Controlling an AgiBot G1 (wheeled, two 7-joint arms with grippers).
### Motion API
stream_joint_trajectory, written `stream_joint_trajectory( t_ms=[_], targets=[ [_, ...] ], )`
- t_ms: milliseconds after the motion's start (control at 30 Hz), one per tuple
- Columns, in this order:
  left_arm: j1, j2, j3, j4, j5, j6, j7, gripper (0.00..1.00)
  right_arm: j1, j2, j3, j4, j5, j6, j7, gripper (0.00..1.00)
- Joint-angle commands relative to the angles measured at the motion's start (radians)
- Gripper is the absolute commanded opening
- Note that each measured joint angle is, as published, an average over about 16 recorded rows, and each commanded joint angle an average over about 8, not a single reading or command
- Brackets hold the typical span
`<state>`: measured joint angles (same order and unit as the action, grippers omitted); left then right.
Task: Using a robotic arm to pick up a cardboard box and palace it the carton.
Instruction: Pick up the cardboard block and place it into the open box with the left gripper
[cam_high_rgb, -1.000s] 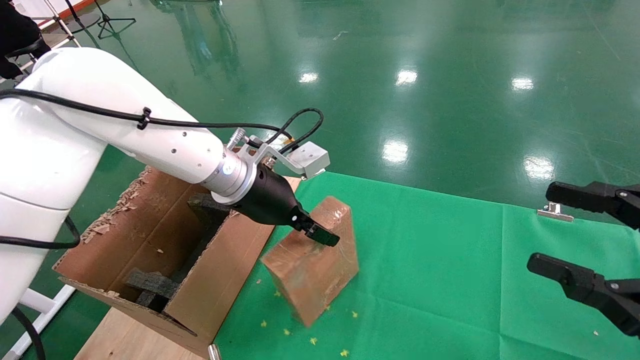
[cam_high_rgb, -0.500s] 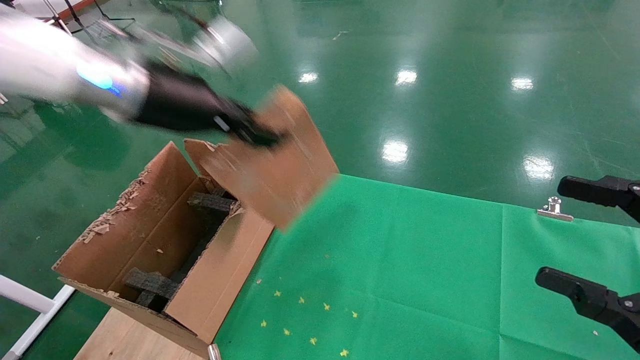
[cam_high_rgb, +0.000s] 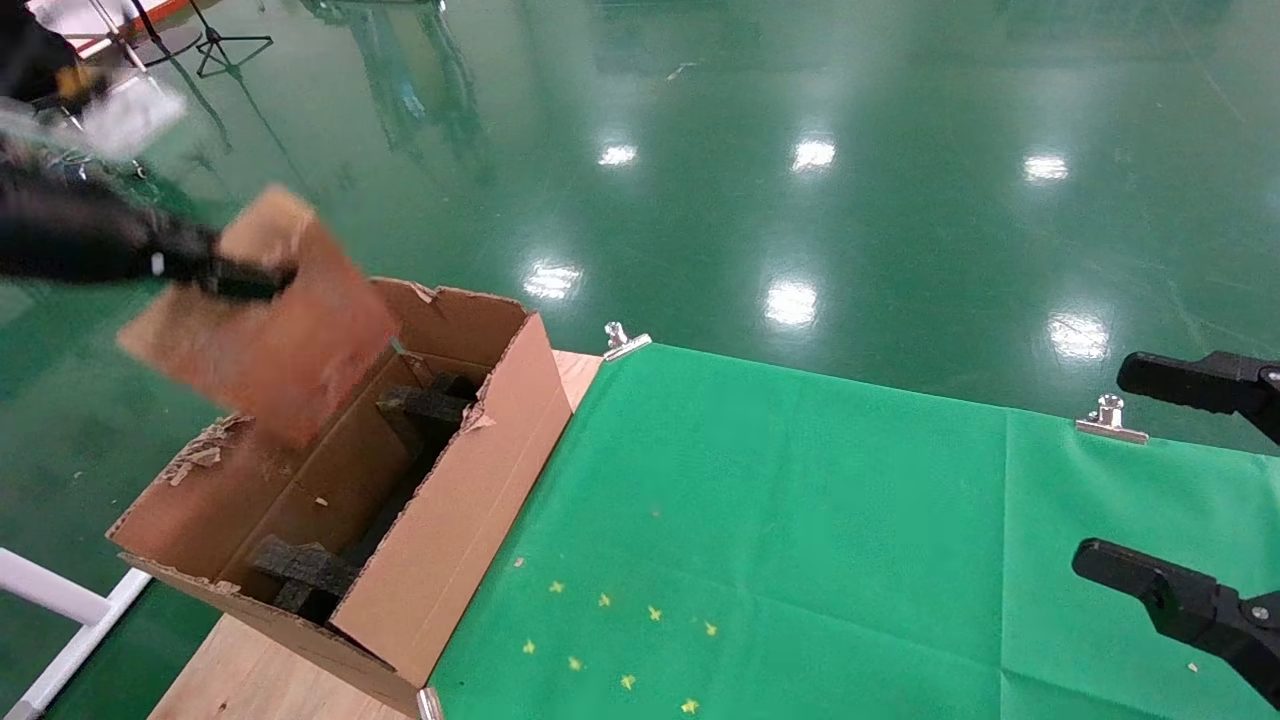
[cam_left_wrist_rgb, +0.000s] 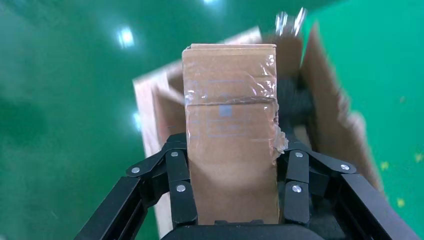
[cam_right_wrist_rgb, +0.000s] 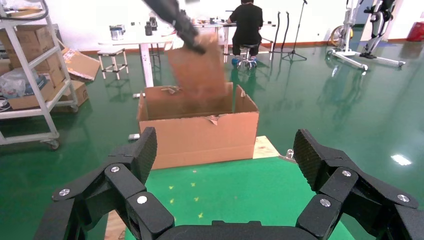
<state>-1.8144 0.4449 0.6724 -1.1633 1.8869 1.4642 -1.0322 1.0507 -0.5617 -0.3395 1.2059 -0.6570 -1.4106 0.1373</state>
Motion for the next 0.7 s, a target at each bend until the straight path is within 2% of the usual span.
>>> stream_joint_trajectory(
  t_ms=[33, 300, 700],
  targets=[
    [0.041, -0.02, 0.008, 0.041, -0.002, -0.023, 0.019, 0.0, 0.0, 0.0, 0.0, 0.0, 0.0, 0.0, 0.0, 1.0],
    [0.165, -0.023, 0.023, 0.232, -0.012, -0.17, 0.116, 0.0, 0.0, 0.0, 0.0, 0.0, 0.0, 0.0, 0.0, 1.0],
    [0.255, 0.061, 0.018, 0.513, -0.059, -0.353, 0.298, 0.0, 0.0, 0.0, 0.0, 0.0, 0.0, 0.0, 0.0, 1.0]
  ],
)
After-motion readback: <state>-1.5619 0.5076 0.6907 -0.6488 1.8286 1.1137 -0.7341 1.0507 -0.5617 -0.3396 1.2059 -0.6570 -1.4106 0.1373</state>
